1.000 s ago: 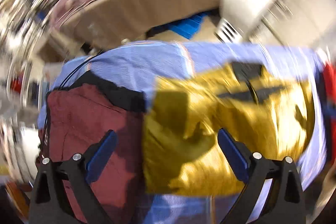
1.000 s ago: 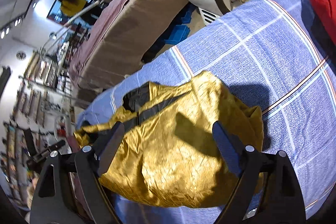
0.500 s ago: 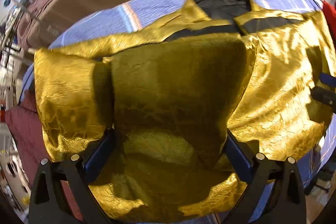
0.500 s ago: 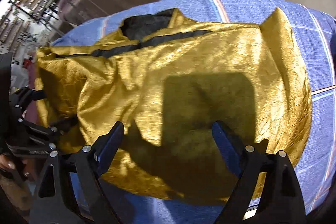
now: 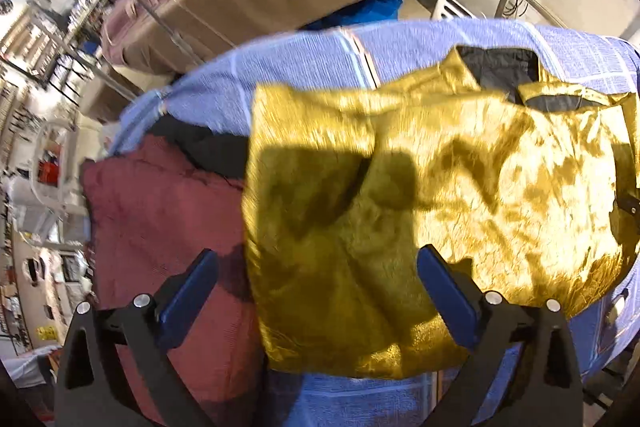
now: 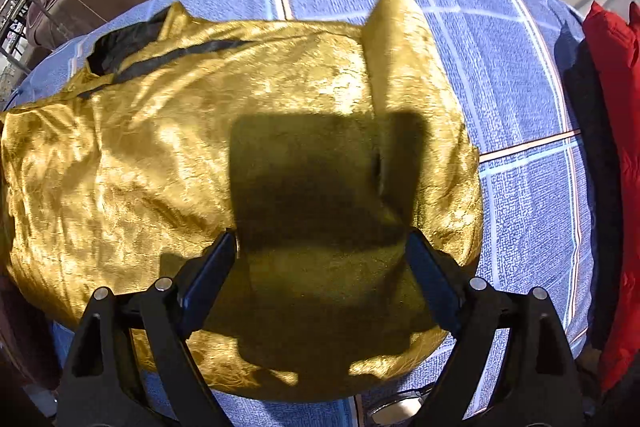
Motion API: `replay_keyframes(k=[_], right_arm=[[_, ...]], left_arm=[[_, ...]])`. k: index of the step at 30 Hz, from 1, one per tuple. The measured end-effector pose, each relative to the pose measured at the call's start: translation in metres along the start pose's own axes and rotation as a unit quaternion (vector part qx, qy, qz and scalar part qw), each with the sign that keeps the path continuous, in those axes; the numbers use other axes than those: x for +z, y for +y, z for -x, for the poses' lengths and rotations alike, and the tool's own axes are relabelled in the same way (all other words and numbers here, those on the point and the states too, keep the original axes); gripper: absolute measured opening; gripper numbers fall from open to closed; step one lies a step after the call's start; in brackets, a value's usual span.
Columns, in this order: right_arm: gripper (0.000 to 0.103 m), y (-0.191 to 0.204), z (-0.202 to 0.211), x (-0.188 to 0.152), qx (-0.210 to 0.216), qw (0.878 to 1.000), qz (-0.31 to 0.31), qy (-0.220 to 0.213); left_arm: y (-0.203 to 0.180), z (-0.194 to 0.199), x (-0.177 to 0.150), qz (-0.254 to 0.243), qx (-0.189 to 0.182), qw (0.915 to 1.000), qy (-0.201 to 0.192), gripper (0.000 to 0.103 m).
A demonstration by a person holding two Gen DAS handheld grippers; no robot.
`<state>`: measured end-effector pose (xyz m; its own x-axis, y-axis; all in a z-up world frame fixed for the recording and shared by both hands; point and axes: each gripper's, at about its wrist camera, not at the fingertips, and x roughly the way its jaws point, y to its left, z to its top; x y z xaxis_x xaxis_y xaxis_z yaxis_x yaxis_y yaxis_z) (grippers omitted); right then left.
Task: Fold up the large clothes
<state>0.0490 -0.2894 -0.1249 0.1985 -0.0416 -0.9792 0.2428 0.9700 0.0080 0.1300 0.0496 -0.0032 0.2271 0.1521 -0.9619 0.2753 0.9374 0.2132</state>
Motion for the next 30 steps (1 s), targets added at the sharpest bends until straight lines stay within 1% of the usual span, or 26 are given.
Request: replay_keyframes(k=[1,2,4,6,8,10,13,17,19,23,25,26,28,30], right_arm=[[0.092,0.012,0.008,-0.001,0.001,1.000,0.015,-0.013],[0.095,0.025,0.014,-0.003,0.002,0.999,0.033,-0.024],[0.095,0.049,0.022,-0.006,0.007,0.997,0.068,-0.038],[0.095,0.066,0.022,-0.003,0.023,0.995,0.083,-0.044],[0.095,0.073,0.011,-0.003,0.034,0.995,0.088,-0.028],[0.095,0.077,-0.005,-0.006,0.025,0.996,0.086,-0.003],[0.097,0.054,-0.029,-0.004,0.027,0.998,0.060,0.025],[0.098,0.014,-0.041,0.004,0.022,0.999,0.025,0.038],[0.098,-0.007,-0.044,0.008,0.023,0.999,0.007,0.041],[0.098,-0.035,-0.045,0.009,0.030,0.998,-0.028,0.057],[0.098,-0.035,-0.037,0.008,0.024,0.997,-0.039,0.055],[0.098,-0.030,-0.029,0.007,0.020,0.998,-0.038,0.045],[0.098,-0.014,-0.012,0.005,0.028,0.999,-0.027,0.023],[0.098,0.009,0.005,0.001,0.051,0.999,-0.011,0.000]], left_arm=[[0.001,-0.012,-0.001,0.008,-0.004,0.9998,0.019,0.097],[0.007,-0.020,0.001,0.015,-0.008,0.9994,0.031,0.097],[0.010,-0.035,-0.005,0.029,-0.011,0.9984,0.047,0.097],[0.009,-0.048,-0.008,0.037,-0.019,0.9976,0.054,0.097],[0.010,-0.053,-0.010,0.044,-0.022,0.9974,0.052,0.098],[0.008,-0.057,-0.013,0.040,-0.019,0.9979,0.047,0.098],[0.010,-0.060,-0.016,0.033,-0.022,0.9983,0.044,0.098],[0.021,-0.061,-0.016,0.036,-0.039,0.9978,0.040,0.098],[0.022,-0.069,-0.016,0.044,-0.054,0.9968,0.038,0.098],[0.039,-0.063,-0.016,0.073,-0.092,0.9921,0.043,0.097],[0.040,-0.051,-0.017,0.081,-0.082,0.9922,0.047,0.097],[0.036,-0.041,-0.017,0.076,-0.074,0.9937,0.037,0.097],[0.020,-0.018,-0.019,0.050,-0.070,0.9962,0.012,0.097],[0.000,-0.001,-0.020,0.021,-0.078,0.9967,-0.011,0.097]])
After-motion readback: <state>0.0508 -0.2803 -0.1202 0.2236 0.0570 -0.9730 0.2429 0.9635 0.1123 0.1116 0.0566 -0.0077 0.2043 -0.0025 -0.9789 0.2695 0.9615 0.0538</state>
